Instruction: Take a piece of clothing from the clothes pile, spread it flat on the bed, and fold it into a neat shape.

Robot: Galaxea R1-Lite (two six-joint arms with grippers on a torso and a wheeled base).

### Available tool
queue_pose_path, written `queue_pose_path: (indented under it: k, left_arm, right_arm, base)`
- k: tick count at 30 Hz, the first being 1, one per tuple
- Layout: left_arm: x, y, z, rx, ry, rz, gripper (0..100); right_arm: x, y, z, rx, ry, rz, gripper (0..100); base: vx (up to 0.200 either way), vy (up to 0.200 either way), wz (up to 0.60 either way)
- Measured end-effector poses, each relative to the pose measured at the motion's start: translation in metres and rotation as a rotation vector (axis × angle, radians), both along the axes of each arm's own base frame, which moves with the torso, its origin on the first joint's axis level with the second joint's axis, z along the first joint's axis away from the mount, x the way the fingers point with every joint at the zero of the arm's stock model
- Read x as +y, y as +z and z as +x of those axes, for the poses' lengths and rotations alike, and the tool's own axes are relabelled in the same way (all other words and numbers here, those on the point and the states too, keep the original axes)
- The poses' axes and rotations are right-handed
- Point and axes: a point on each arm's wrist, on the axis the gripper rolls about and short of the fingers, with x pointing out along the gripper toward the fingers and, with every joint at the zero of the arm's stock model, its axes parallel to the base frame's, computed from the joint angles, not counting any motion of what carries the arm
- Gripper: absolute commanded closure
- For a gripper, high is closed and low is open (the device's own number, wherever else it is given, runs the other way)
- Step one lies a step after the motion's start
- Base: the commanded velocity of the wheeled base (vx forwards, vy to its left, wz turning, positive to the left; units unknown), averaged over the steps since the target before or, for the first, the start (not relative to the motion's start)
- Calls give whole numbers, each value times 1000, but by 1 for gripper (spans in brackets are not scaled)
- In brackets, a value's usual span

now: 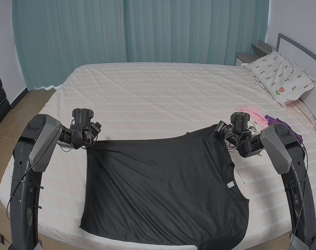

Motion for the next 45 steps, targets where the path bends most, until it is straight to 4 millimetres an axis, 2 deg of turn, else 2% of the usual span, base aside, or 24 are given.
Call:
queue_pose_path:
  k: [4, 9, 10, 26, 37, 45]
  left_arm:
    - [-1, -2, 5, -15, -1, -1, 0]
    - [-1, -8, 8, -13, -1, 0, 0]
    - [-1, -9, 8, -12, -2, 0, 0]
    - [-2, -17, 12, -9, -9, -1, 0]
    - [-2, -4, 9, 11, -22, 1, 0]
    - [-1, 12, 1, 32, -136, -64, 0]
  right_arm:
    - [-2, 7, 8, -62, -49, -1, 100]
    - [-1, 2, 10, -69, -56, -1, 100]
    - [-1, 1, 10, -69, -56, -2, 0]
    - [-1, -5, 2, -31, -32, -9, 0]
    - [6, -6, -26, 45, 61, -9, 0]
    - [7, -5, -36, 79, 76, -18, 0]
  base:
    - [0, 0, 0]
    - [0, 0, 0]
    - [0, 0, 0]
    - [0, 0, 0]
    - [0, 0, 0]
    - [0, 0, 0]
